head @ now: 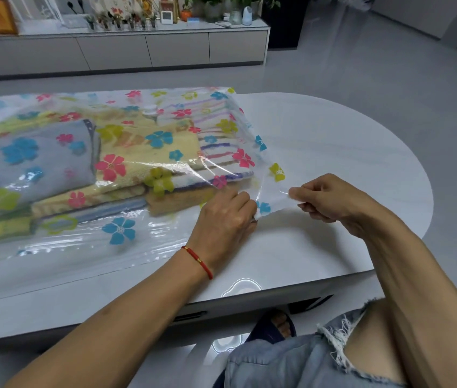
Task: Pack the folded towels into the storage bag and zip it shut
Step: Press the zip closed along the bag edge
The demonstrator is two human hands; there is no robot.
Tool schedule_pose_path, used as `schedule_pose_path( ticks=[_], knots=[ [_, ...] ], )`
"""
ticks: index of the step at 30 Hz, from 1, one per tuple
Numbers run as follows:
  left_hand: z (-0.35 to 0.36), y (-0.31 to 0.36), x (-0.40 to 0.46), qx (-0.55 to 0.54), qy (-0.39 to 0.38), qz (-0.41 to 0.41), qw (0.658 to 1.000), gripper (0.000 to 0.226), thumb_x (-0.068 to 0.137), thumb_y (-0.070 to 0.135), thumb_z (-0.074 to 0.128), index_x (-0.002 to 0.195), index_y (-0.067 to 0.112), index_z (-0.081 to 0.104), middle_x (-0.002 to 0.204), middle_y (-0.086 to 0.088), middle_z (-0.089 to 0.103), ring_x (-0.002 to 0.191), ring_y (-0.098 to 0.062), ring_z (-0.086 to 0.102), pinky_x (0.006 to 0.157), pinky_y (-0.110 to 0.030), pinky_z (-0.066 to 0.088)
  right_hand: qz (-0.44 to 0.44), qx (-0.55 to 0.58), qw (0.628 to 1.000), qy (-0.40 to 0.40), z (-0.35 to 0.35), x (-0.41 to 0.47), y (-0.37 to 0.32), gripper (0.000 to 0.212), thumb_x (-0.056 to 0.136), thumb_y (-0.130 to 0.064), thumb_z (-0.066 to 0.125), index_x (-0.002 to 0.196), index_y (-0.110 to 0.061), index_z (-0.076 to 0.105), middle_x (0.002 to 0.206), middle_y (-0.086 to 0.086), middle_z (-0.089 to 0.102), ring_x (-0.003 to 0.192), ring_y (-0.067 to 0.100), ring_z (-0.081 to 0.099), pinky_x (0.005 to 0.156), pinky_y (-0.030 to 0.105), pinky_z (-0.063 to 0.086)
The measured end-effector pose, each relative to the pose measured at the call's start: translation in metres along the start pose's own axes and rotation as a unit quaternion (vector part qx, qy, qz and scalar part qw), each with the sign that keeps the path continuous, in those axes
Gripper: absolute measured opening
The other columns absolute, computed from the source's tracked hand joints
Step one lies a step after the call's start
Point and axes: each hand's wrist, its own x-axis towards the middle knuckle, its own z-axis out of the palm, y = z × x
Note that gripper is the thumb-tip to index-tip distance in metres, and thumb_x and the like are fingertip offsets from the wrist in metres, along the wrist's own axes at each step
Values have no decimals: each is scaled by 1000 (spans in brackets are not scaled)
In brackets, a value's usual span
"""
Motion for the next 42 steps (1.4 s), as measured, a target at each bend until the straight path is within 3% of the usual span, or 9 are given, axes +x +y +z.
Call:
schedule_pose_path(
  ticks=[2,5,8,10,14,20,25,29,42],
  knots=[
    [-5,-4,-9,19,-12,-28,999,4,87,5,63,85,7,65,82,-13,63,75,-34,57,62,-43,46,-20,-45,998,48,3,-3,-1,46,94,-36,64,53,-17,51,48,-9,51,46,12,38,50,24,34],
    [-14,-17,-28,54,-32,-97,993,24,81,-1,68,105,5,66,98,-16,64,86,-36,58,72,-46,48,-47,-159,982,92,6,-9,-3,48,93,-42,61,58,-10,60,54,-5,64,53,14,53,58,31,40],
    [-24,-29,-40,51,-36,-100,993,7,85,-3,65,89,3,67,86,-17,62,79,-34,57,65,-45,46,-95,-280,933,204,14,-17,-4,30,92,-50,62,86,-22,70,82,-5,69,81,21,62,65,34,45],
    [-27,-31,-38,48,-26,-83,995,7,86,-5,64,81,0,66,79,-17,60,72,-32,56,59,-44,44,-212,-318,887,260,24,-26,-10,25,92,-53,62,101,-30,69,92,-8,66,88,19,59,70,34,44],
    [-32,-32,-33,63,-13,-23,998,20,83,-16,57,71,1,58,73,-19,56,63,-31,53,53,-44,42,-325,-432,835,98,42,-29,-13,45,89,-55,68,126,-29,71,120,-4,71,112,23,60,89,41,46],
    [-35,-23,-30,42,-35,-60,997,16,73,-8,66,82,4,61,80,-16,60,71,-34,56,59,-44,45,-375,-454,805,77,42,-19,-7,24,88,-34,79,110,-24,80,112,-4,74,100,25,65,75,39,51],
    [-24,-4,-13,29,-41,-41,998,33,86,40,68,105,13,70,94,-8,65,87,-30,59,70,-39,45,-411,-375,820,137,42,-20,-1,13,88,-20,80,101,-22,83,97,-4,78,86,26,70,64,38,55],
    [-19,3,4,-15,-11,-6,1000,28,94,26,62,79,4,72,72,-12,60,71,-32,58,56,-39,43,-412,-350,828,151,42,-19,2,11,88,-23,78,97,-26,83,93,-7,78,87,23,72,61,34,57],
    [-44,-46,-50,-50,6,-19,999,18,91,16,69,77,6,70,74,-6,59,72,-24,52,58,-37,42,-415,-320,833,176,29,-14,20,18,82,-12,84,99,-17,85,93,2,79,81,26,74,63,43,62]
  ],
)
